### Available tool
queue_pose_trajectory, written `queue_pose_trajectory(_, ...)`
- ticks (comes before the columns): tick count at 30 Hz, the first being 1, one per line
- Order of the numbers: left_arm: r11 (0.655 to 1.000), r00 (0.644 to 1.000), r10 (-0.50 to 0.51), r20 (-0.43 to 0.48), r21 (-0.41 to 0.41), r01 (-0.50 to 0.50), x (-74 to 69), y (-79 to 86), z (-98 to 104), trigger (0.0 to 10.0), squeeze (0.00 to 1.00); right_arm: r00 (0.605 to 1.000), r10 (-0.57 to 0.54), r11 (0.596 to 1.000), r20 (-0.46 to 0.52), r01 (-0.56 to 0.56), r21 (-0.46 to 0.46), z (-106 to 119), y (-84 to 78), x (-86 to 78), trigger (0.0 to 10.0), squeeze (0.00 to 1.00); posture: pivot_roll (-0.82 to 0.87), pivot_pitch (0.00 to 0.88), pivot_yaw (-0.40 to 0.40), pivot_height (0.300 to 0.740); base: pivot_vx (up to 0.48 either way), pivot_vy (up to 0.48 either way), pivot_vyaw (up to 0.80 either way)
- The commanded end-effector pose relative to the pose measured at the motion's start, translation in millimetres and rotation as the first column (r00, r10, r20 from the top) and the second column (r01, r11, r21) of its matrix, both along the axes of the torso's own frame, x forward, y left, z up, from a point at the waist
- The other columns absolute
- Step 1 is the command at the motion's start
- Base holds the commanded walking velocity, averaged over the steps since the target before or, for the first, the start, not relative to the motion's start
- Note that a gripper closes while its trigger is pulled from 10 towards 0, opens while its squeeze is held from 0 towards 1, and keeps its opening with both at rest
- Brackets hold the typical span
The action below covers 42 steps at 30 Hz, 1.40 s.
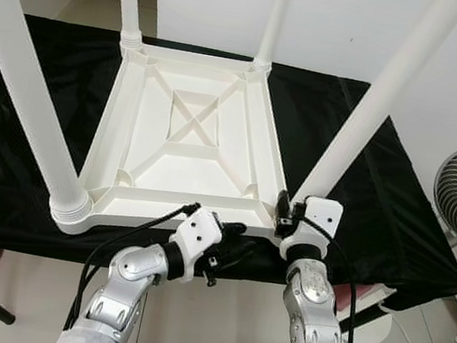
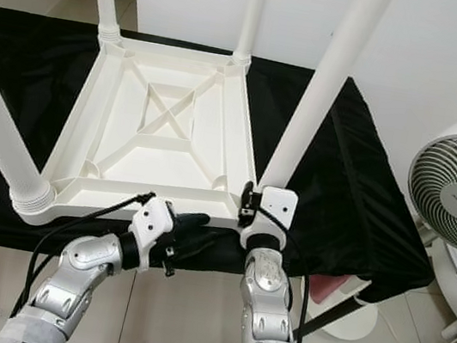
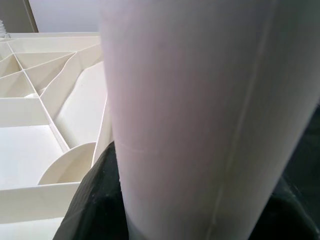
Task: Building children table
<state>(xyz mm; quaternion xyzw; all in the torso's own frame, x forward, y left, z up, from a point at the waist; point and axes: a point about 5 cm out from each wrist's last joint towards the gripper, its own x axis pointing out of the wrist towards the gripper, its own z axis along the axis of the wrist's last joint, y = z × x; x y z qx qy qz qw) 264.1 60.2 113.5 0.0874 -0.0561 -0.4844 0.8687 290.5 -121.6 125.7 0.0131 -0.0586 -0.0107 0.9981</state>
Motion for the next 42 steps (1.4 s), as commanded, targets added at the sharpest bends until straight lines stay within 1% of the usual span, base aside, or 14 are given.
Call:
queue_pose_trajectory(1, 0.987, 0.987, 0.161, 0.010, -0.024, -0.161, 4.2, 4.5, 1, 10.0, 0.00, 0.996, 0.003, 0.999, -0.091, 0.000, 0.034, -16, 8.8, -3.9, 0.0, 0.00, 0.06, 0.065, -0.039, 0.740, 0.000, 0.000, 0.00)
queue_pose_trajectory(2, 0.986, 0.987, 0.162, 0.010, -0.024, -0.162, 4.1, 4.6, 1, 10.0, 0.00, 0.995, 0.004, 1.000, -0.097, -0.002, 0.027, -17, 8.4, -3.8, 10.0, 0.00, 0.06, 0.065, -0.039, 0.740, 0.000, 0.000, 0.00)
queue_pose_trajectory(5, 0.986, 0.987, 0.163, 0.009, -0.024, -0.162, 3.8, 4.6, 0, 10.0, 0.00, 0.995, 0.013, 1.000, -0.095, -0.011, 0.030, -16, 7.6, -3.6, 10.0, 0.00, 0.06, 0.065, -0.039, 0.740, 0.000, 0.000, 0.00)
queue_pose_trajectory(6, 0.986, 0.986, 0.164, 0.010, -0.023, -0.164, 3.8, 5.0, 0, 10.0, 0.00, 0.996, 0.047, 0.998, -0.077, -0.044, 0.038, -13, 4.7, -3.2, 10.0, 1.00, 0.06, 0.063, -0.040, 0.740, 0.000, 0.000, 0.00)
queue_pose_trajectory(9, 0.986, 0.986, 0.165, 0.010, -0.023, -0.165, 3.9, 5.2, 0, 10.0, 0.00, 0.996, 0.071, 0.997, -0.062, -0.069, 0.044, -11, 2.7, -3.0, 10.0, 1.00, 0.06, 0.062, -0.040, 0.740, 0.000, 0.000, 0.00)
queue_pose_trajectory(13, 0.985, 0.985, 0.170, 0.013, -0.021, -0.170, 5.0, 6.8, 1, 10.0, 0.00, 0.973, 0.232, 0.972, -0.022, -0.230, 0.056, -2, -5.9, -4.4, 10.0, 1.00, 0.06, 0.056, -0.043, 0.740, 0.000, 0.000, 0.00)
queue_pose_trajectory(14, 0.985, 0.985, 0.171, 0.014, -0.019, -0.170, 4.9, 7.2, 1, 10.0, 0.00, 0.949, 0.314, 0.949, -0.012, -0.313, 0.025, 1, -9.3, -6.0, 10.0, 0.00, 0.07, 0.052, -0.044, 0.740, 0.000, 0.000, 0.00)
queue_pose_trajectory(18, 0.985, 0.985, 0.171, 0.016, -0.018, -0.171, 4.9, 7.6, 1, 10.0, 0.00, 0.915, 0.403, 0.915, -0.004, -0.403, -0.013, 6, -13.3, -8.5, 10.0, 0.00, 0.07, 0.052, -0.044, 0.740, 0.000, 0.000, 0.00)
queue_pose_trajectory(23, 0.984, 0.984, 0.176, 0.019, -0.018, -0.176, 5.6, 8.4, 1, 10.0, 0.00, 0.853, 0.521, 0.845, -0.029, -0.521, -0.120, 10, -37.1, -8.1, 10.0, 0.00, 0.08, 0.039, -0.046, 0.740, 0.000, 0.000, 0.00)
queue_pose_trajectory(26, 0.984, 0.984, 0.176, 0.019, -0.018, -0.176, 5.6, 8.4, 1, 10.0, 0.00, 0.853, 0.521, 0.845, -0.029, -0.521, -0.120, 10, -37.1, -8.1, 10.0, 0.00, 0.08, 0.039, -0.046, 0.740, 0.000, 0.000, 0.00)
queue_pose_trajectory(29, 0.984, 0.983, 0.180, 0.022, -0.016, -0.180, 6.4, 9.2, 2, 10.0, 0.00, 0.802, 0.590, 0.791, -0.088, -0.597, -0.135, 9, -51.9, -4.3, 10.0, 0.00, 0.08, 0.032, -0.048, 0.740, 0.000, 0.000, 0.00)
queue_pose_trajectory(34, 0.983, 0.983, 0.182, 0.023, -0.015, -0.182, 6.7, 9.6, 2, 10.0, 0.00, 0.776, 0.620, 0.761, -0.115, -0.631, -0.148, 9, -58.6, -2.4, 10.0, 0.00, 0.08, 0.030, -0.045, 0.740, 0.000, 0.000, 0.00)
queue_pose_trajectory(35, 0.983, 0.983, 0.183, 0.026, -0.015, -0.183, 6.7, 9.7, 3, 10.0, 0.00, 0.745, 0.649, 0.729, -0.153, -0.667, -0.154, 7, -64.5, -1.0, 10.0, 0.00, 0.09, 0.027, -0.042, 0.740, 0.000, 0.000, 0.00)
queue_pose_trajectory(42, 0.984, 0.983, 0.180, 0.028, -0.012, -0.180, 7.4, 9.9, 4, 10.0, 0.00, 0.678, 0.690, 0.660, -0.254, -0.733, -0.164, 3, -78.9, 7.0, 10.0, 0.00, 0.09, 0.032, -0.028, 0.740, 0.000, 0.000, 0.00)
